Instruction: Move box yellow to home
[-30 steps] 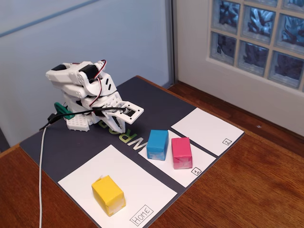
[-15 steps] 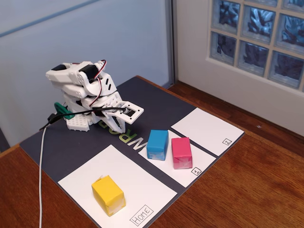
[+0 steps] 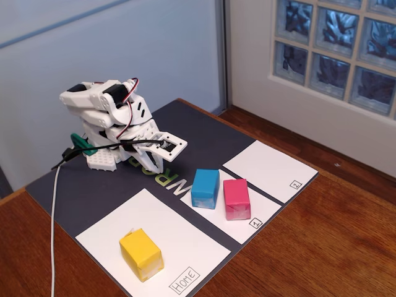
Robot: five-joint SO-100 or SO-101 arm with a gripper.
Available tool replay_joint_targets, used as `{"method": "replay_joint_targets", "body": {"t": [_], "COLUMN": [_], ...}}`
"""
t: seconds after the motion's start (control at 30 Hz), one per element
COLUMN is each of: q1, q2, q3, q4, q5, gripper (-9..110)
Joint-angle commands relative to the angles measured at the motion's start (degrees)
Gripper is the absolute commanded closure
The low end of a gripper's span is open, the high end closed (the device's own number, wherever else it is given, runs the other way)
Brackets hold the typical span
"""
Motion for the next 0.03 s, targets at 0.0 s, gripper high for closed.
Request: {"method": "replay_joint_targets", "body": {"t": [0.0], "q1": [-0.26], "q2": [2.99], "q3": [-0.18], "q4": [3.43], "q5": [-0.35], "gripper": [102]}}
